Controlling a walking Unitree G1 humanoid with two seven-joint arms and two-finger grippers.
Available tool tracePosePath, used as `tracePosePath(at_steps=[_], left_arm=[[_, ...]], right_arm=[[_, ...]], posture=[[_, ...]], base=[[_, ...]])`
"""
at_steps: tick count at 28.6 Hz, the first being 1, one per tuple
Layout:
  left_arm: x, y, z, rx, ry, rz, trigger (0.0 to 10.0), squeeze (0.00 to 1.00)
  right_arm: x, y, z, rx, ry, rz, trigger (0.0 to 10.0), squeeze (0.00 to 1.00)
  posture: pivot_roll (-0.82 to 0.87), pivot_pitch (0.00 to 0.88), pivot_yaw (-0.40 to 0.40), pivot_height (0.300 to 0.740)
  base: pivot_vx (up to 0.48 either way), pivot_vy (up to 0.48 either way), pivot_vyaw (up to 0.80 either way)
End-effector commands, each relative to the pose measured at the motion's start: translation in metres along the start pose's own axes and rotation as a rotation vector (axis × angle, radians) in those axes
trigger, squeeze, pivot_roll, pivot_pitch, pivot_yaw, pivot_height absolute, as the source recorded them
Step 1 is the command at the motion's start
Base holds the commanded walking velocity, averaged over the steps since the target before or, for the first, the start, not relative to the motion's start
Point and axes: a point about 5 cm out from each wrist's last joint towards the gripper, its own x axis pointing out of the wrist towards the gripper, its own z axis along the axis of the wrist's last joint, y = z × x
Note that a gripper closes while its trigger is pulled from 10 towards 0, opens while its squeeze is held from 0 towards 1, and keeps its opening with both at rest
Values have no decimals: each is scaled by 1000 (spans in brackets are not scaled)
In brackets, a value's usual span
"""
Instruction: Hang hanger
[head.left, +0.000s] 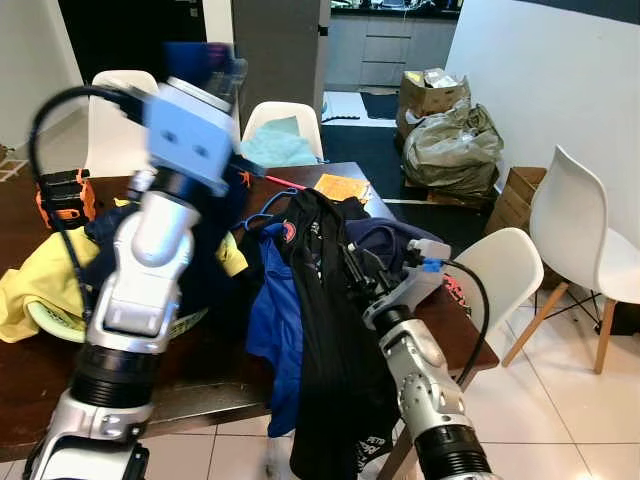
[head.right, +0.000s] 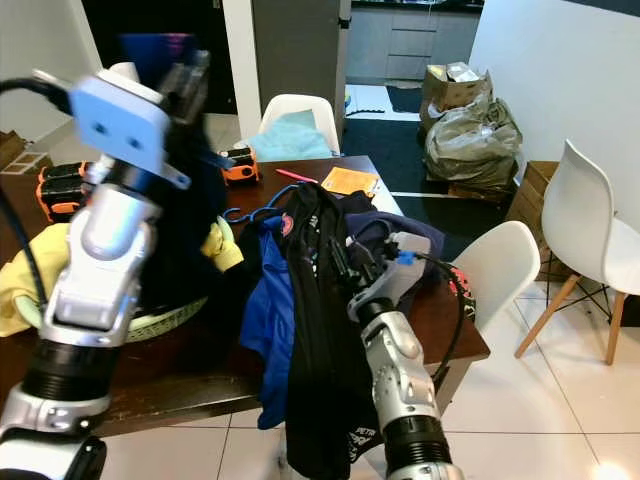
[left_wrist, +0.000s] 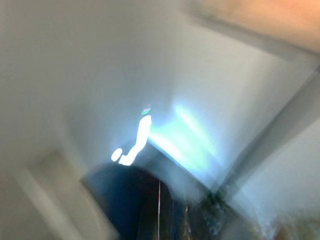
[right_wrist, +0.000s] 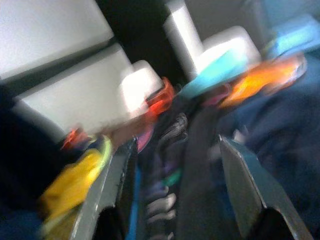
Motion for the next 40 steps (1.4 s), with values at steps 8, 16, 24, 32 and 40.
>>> tracePosePath(at_steps=[8,16,24,32,40], left_arm=[[120,-27,59,-618,-34,434,0,0],[87,-35,-10,-649,322,391,10000,0],[34,-90,-39,-726,595,242,10000,0],[36,-98,-16,-649,460,141,10000,0],[65,-75,21,-579,172,130,10000,0]], right_arm=[[5,14,6,67,-26,11,10000,0],[10,16,6,10,30,17,10000,0],[7,28,2,-109,31,82,10000,0],[9,28,5,-94,34,75,10000,0],[9,25,6,-80,16,63,10000,0]], posture=[[121,26,-31,740],[142,27,-44,740],[129,36,-51,740],[127,35,-51,740],[126,33,-47,740]], base=[[0,0,0],[0,0,0],[0,0,0],[0,0,0],[0,0,0]])
